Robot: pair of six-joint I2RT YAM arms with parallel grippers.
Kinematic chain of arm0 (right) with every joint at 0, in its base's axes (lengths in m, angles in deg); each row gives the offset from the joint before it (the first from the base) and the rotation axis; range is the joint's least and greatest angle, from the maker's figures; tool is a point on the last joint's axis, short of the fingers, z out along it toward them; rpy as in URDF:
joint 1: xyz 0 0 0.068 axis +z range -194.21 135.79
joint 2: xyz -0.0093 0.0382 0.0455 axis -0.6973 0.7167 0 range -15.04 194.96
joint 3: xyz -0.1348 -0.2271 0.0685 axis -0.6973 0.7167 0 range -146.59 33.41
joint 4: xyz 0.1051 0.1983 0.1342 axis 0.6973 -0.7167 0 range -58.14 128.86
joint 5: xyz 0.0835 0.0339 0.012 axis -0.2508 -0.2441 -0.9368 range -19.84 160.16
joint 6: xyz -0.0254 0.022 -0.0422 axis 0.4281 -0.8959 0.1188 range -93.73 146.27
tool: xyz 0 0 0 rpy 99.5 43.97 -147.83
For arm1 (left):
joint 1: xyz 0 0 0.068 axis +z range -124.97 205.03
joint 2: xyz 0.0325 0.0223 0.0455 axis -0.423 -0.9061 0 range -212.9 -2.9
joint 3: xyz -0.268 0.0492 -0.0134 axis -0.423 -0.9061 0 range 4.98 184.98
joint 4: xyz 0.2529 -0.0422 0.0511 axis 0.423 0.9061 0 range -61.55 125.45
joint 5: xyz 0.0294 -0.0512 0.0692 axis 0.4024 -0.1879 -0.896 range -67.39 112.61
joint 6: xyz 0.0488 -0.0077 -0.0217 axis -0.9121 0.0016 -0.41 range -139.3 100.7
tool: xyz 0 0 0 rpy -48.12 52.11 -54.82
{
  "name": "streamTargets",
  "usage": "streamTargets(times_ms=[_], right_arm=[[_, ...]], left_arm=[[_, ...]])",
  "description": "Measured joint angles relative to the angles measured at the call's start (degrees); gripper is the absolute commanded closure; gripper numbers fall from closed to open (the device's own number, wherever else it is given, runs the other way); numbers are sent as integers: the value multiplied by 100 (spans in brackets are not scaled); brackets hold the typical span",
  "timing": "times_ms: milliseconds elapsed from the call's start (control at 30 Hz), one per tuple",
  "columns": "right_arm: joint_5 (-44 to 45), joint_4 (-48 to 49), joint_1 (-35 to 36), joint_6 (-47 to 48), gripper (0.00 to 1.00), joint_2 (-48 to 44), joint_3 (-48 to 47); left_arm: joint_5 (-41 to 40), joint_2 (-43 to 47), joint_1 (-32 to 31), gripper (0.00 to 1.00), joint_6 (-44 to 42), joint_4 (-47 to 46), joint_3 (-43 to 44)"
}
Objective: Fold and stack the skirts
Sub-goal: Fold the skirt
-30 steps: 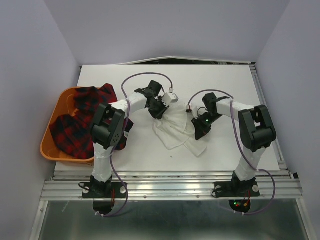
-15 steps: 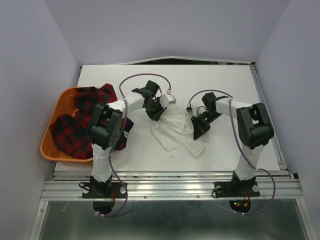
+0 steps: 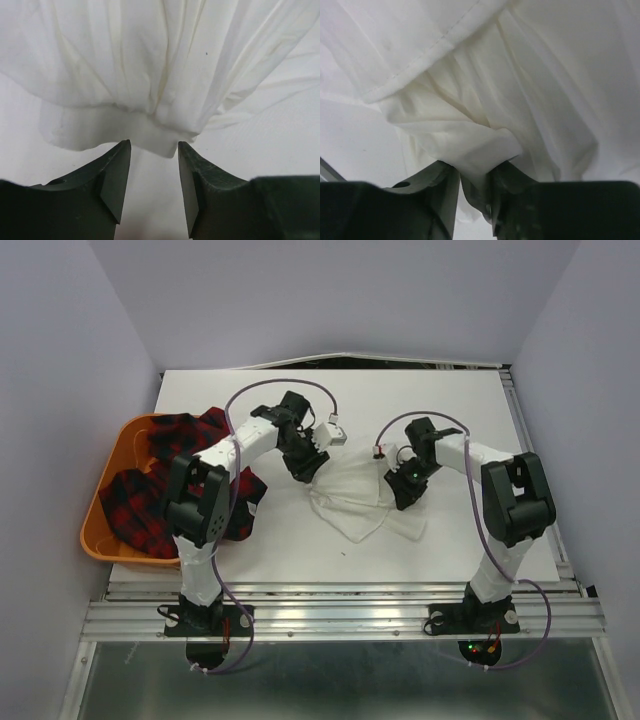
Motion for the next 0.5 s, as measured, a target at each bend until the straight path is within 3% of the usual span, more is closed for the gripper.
streamTargets(times_ms=[100, 233, 500], right_arm=[[448, 31, 0, 133, 61, -50, -76], [817, -103, 0, 236, 45, -17, -306], [422, -903, -28, 273, 33, 4, -1362]], left_arm=[[192, 186, 48, 49, 24, 72, 225], [509, 293, 144, 58, 525, -122, 553], [1056, 131, 328, 65, 1917, -1152, 625]])
